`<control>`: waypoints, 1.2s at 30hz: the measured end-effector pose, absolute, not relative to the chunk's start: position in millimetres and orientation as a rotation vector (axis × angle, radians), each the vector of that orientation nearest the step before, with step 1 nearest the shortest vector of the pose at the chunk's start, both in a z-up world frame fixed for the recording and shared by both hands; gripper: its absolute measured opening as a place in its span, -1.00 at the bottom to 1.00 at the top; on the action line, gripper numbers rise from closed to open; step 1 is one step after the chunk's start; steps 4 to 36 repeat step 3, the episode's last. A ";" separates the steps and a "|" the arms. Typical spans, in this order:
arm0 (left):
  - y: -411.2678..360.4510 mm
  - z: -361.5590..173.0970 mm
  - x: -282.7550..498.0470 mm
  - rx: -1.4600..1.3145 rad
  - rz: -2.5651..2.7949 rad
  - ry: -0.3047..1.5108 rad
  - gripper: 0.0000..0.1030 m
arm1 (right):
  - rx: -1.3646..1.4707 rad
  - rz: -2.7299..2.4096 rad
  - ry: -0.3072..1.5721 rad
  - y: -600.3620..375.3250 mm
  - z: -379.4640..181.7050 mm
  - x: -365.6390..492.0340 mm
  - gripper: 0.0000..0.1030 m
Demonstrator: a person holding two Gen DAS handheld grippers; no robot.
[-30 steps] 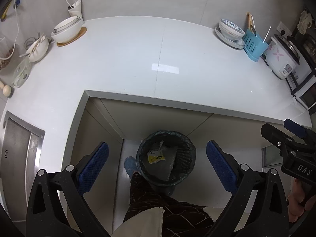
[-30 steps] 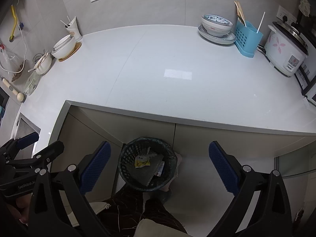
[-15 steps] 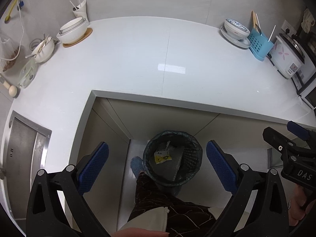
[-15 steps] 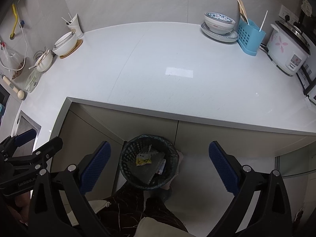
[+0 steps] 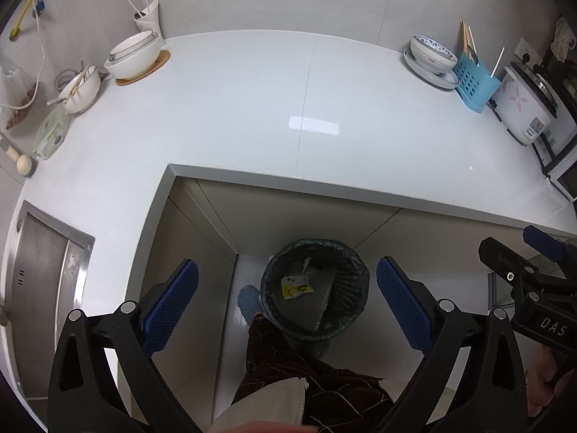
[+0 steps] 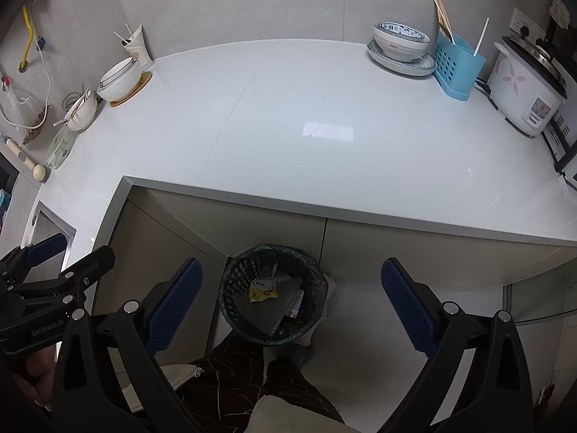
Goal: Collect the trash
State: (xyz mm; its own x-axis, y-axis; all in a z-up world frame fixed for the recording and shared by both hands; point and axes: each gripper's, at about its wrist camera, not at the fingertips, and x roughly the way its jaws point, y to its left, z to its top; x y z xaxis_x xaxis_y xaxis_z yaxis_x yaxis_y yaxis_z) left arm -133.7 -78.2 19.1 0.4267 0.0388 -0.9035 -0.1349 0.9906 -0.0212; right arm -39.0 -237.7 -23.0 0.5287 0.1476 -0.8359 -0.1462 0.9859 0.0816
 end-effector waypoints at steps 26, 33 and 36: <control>-79.1 19.1 -133.2 -0.083 0.115 1.124 0.88 | -0.001 0.178 0.997 -237.7 -23.1 -40.0 0.85; -79.1 19.1 -133.2 -0.083 0.115 1.124 0.88 | -0.001 0.178 0.997 -237.7 -23.1 -40.0 0.85; -79.1 19.1 -133.2 -0.083 0.115 1.124 0.88 | -0.001 0.178 0.997 -237.7 -23.1 -40.0 0.85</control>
